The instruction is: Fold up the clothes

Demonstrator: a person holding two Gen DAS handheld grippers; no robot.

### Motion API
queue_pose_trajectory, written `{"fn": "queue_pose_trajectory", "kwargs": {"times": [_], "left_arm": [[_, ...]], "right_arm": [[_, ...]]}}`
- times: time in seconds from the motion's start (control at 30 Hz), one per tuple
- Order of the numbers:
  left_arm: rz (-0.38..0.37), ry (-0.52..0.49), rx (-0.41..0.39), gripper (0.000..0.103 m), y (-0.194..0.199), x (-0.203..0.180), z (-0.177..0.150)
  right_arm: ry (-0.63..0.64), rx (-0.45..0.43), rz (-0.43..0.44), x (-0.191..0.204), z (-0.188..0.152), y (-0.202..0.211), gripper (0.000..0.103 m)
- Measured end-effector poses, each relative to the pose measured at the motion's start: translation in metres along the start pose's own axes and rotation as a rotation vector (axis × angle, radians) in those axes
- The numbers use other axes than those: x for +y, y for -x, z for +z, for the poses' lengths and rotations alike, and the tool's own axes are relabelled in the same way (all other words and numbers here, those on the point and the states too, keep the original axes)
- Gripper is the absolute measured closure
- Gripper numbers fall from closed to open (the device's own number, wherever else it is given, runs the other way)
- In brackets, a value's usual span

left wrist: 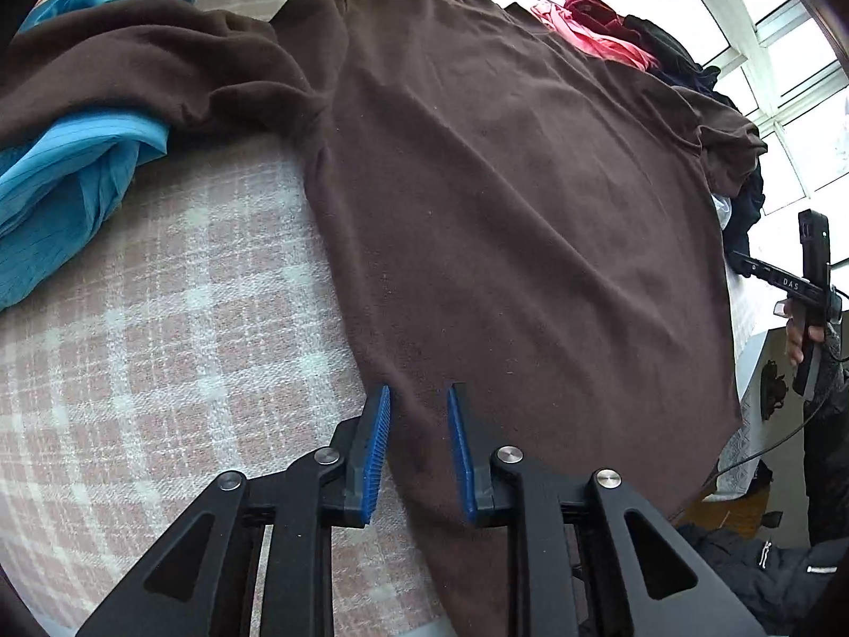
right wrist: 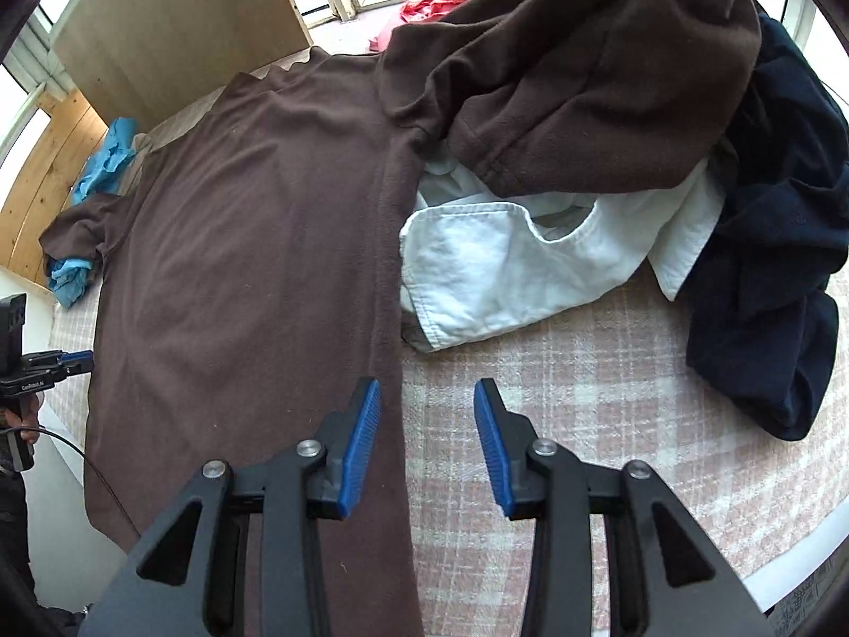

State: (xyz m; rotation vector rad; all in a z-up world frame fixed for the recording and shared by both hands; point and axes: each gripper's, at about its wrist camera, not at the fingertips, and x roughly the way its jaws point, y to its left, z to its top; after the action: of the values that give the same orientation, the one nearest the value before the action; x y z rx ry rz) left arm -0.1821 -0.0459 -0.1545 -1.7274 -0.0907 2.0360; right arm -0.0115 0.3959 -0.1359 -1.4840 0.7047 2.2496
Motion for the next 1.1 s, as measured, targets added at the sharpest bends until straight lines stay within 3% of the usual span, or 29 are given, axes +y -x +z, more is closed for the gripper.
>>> {"fn": "queue_pose_trajectory", "kwargs": {"times": [0.23,0.47,0.77,0.8,0.83,0.87,0.97,1.03,1.1], "left_arm": [[-0.003,0.02,0.011,0.08,-0.006,-0.005,0.001],[0.005,0.031,0.014,0.08,-0.005,-0.005,0.001],[0.012,0.02,0.018,0.077,-0.013,-0.013,0.008],[0.018,0.014,0.021,0.077,-0.013,-0.015,0.008],[0.025,0.009,0.023,0.078,-0.013,-0.016,0.008],[0.04,0.011,0.018,0.083,-0.012,-0.016,0.009],[0.073,0.043,-0.012,0.079,-0.005,-0.01,0.009],[0.032,0.061,-0.012,0.071,-0.002,-0.006,0.009],[0.044,0.045,0.001,0.07,-0.004,-0.007,0.011]], "right_arm": [[-0.002,0.029,0.093,0.002,0.013,-0.016,0.066],[0.027,0.031,0.133,0.01,0.017,-0.004,0.066],[0.092,0.088,0.113,0.022,0.021,-0.03,0.066],[0.1,0.091,0.115,0.023,0.02,-0.031,0.071],[0.111,0.095,0.111,0.024,0.019,-0.033,0.084],[0.124,0.099,0.101,0.026,0.019,-0.034,0.087],[0.13,0.108,0.096,0.025,0.018,-0.034,0.087],[0.132,0.115,0.09,0.024,0.019,-0.033,0.087],[0.134,0.12,0.087,0.024,0.019,-0.034,0.086]]}}
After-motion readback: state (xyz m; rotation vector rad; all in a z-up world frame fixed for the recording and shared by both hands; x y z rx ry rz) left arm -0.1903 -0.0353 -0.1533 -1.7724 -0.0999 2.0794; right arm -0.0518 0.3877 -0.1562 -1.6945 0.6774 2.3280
